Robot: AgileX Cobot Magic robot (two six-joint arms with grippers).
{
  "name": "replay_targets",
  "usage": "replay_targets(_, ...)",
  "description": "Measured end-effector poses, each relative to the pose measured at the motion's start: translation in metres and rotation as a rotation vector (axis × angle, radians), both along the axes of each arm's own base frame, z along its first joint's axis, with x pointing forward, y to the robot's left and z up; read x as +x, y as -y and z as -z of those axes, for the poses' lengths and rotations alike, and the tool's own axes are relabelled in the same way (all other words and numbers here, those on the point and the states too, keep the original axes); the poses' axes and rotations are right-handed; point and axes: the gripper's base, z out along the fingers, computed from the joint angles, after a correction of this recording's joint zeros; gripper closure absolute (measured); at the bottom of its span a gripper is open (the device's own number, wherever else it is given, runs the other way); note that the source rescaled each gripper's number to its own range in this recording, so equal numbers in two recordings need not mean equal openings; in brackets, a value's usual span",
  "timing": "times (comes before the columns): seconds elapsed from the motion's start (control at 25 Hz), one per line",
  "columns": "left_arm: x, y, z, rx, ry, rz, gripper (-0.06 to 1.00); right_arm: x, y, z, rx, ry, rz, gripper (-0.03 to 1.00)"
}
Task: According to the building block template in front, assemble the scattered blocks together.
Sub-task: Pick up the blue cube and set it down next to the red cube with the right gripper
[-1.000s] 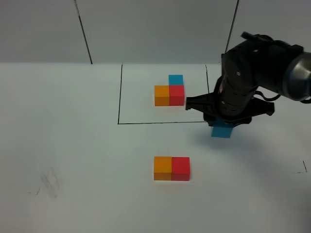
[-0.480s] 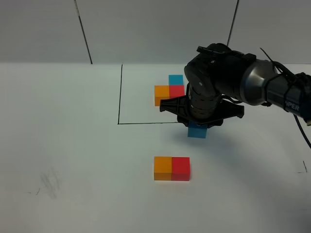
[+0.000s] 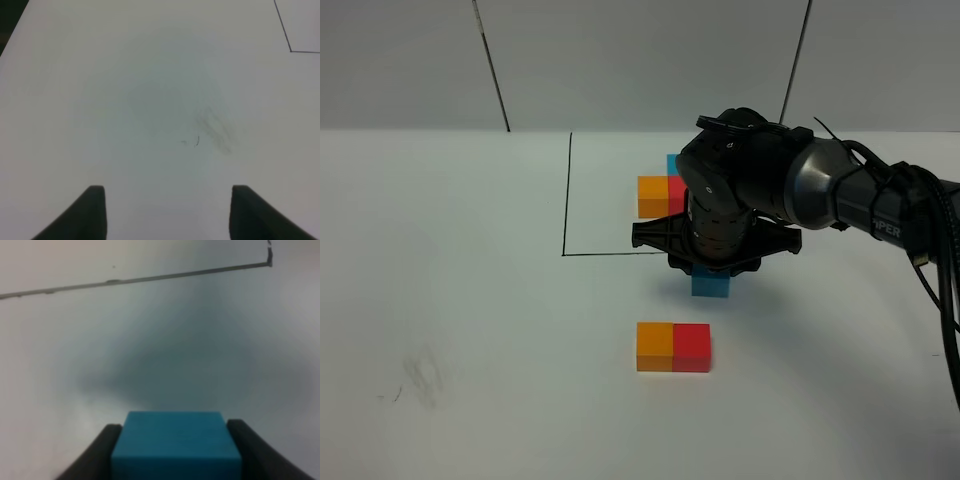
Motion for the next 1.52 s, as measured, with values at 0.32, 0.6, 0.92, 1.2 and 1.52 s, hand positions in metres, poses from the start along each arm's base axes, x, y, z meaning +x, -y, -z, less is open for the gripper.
replay_targets(0.32, 0.000, 0.000, 0.000, 0.000, 0.000, 0.000, 0.73, -0.005, -0.012, 0.013, -0.019, -0.013, -0.034, 0.95)
replay_targets(0.6, 0.000, 0.000, 0.000, 0.000, -0.001, 0.000, 0.73, -0.005, -0.013, 0.021, -0.021, -0.032, -0.031, 0.95)
replay_targets(0.92, 0.000, 0.000, 0.000, 0.000, 0.000, 0.000, 0.73, -0.006, -0.017, 0.032, -0.019, -0.051, -0.032, 0.95)
replay_targets(1.2, 0.000, 0.000, 0.000, 0.000, 0.000, 0.000, 0.73, -0.009, -0.023, 0.034, -0.013, -0.048, -0.042, 0.95)
replay_targets(1.52, 0.000, 0.000, 0.000, 0.000, 0.000, 0.000, 0.73, -0.009, -0.022, 0.034, -0.012, -0.044, -0.026, 0.95)
